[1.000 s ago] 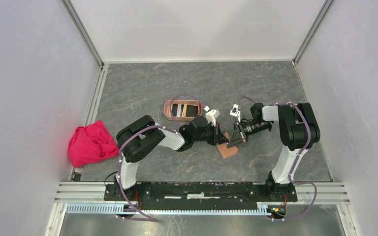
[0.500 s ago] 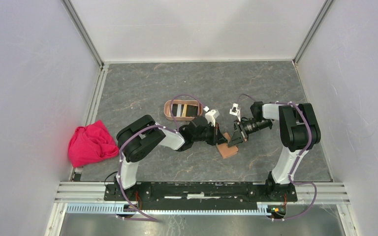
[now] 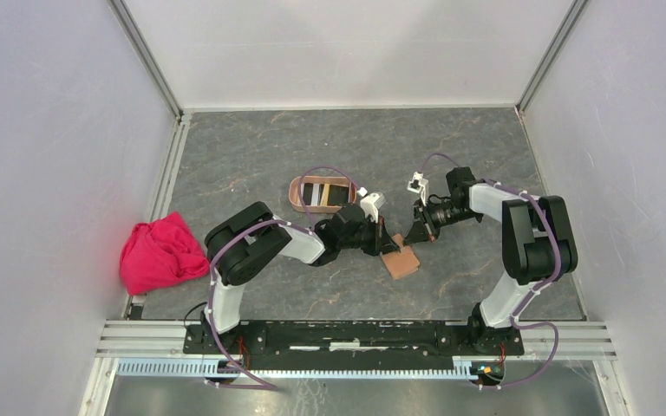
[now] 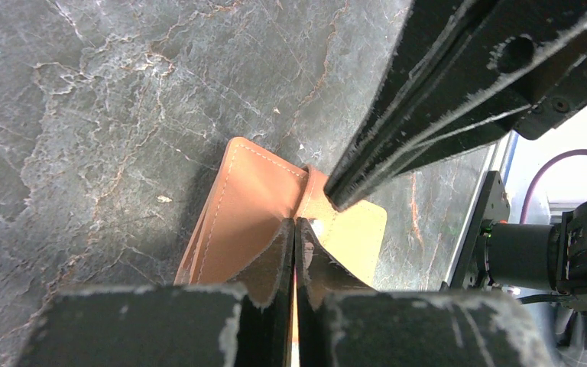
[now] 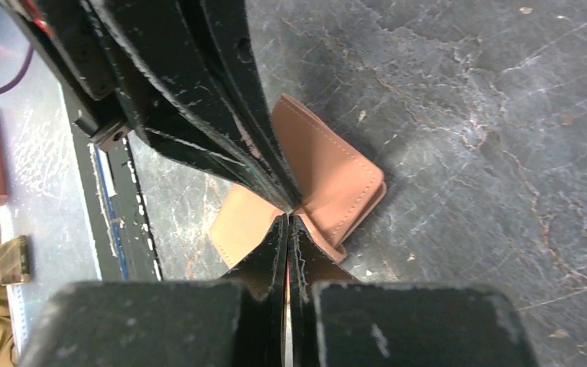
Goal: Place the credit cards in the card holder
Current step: Close the card holder at the center of the board.
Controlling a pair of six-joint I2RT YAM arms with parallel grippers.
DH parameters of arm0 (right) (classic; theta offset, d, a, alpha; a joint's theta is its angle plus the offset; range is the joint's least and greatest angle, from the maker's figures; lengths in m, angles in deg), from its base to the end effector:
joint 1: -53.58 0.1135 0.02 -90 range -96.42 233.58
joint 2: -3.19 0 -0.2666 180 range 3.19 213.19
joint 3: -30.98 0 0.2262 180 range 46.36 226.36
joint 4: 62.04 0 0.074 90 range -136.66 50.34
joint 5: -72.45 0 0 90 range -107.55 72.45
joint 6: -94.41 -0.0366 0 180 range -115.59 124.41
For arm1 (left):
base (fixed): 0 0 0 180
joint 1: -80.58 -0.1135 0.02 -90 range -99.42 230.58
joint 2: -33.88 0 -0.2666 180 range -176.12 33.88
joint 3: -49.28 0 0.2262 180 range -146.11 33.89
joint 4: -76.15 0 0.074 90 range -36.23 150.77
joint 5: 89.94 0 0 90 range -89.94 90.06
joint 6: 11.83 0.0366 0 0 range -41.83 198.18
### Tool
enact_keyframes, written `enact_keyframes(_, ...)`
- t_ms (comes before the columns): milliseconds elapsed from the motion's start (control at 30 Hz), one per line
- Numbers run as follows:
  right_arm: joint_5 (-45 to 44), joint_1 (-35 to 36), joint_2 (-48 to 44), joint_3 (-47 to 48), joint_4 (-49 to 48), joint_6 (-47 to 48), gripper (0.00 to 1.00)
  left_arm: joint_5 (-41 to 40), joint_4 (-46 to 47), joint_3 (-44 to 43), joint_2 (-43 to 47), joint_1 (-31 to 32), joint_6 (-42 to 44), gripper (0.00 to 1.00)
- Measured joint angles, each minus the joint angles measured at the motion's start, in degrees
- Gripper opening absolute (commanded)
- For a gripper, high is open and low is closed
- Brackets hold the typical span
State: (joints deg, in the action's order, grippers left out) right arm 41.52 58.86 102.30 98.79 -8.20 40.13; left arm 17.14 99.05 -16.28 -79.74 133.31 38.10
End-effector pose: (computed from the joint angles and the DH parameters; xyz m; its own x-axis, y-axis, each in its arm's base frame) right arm 0.2593 0.0555 0.1667 -0.7357 -0.3693 -0.5678 -0.6764 0.3566 0.6445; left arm 0.2195 -0.3062 0.1432 -0.7903 0.0225 -0.6123 0.5396 0.4989 -0.6782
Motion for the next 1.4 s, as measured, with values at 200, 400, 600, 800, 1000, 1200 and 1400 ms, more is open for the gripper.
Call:
enact_keyframes(200, -1.36, 1.03, 0.48, -0.26, -2.51, -1.84, 0.00, 0.00, 0.09, 0.09, 0.00, 0.00, 0.00, 0.04)
enact_keyframes(400, -1.33, 2.40, 1.03, -0.31, -1.88, -0.90, 0.00, 0.02, 0.15, 0.11, 0.00, 0.00, 0.00, 0.04)
enact_keyframes(600, -2.25, 2.75, 1.14, -0.68, -1.46, -0.33, 0.00, 0.02, 0.20, 0.13, 0.00, -0.02, 0.00, 0.04)
enact_keyframes(800, -2.84, 2.75, 1.40, -0.83, -2.29, -1.44, 0.00, 0.02, 0.31, 0.22, 0.00, -0.02, 0.00, 0.04)
enact_keyframes(1000, -2.62, 2.51, 2.23, -0.83, -2.60, -1.97, 0.00, 0.07, 0.44, 0.33, 0.00, -0.02, 0.00, 0.04)
enact_keyframes(1200, -2.49, 2.49, 1.73, -1.29, -2.60, -0.28, 0.00, 0.26, 0.50, 0.37, 0.00, -0.07, 0.00, 0.04)
enact_keyframes(1400, -4.39, 2.60, -1.33, -3.13, -2.75, 1.90, 0.03, 1.05, 0.50, 0.37, 0.00, -0.07, 0.00, 0.04)
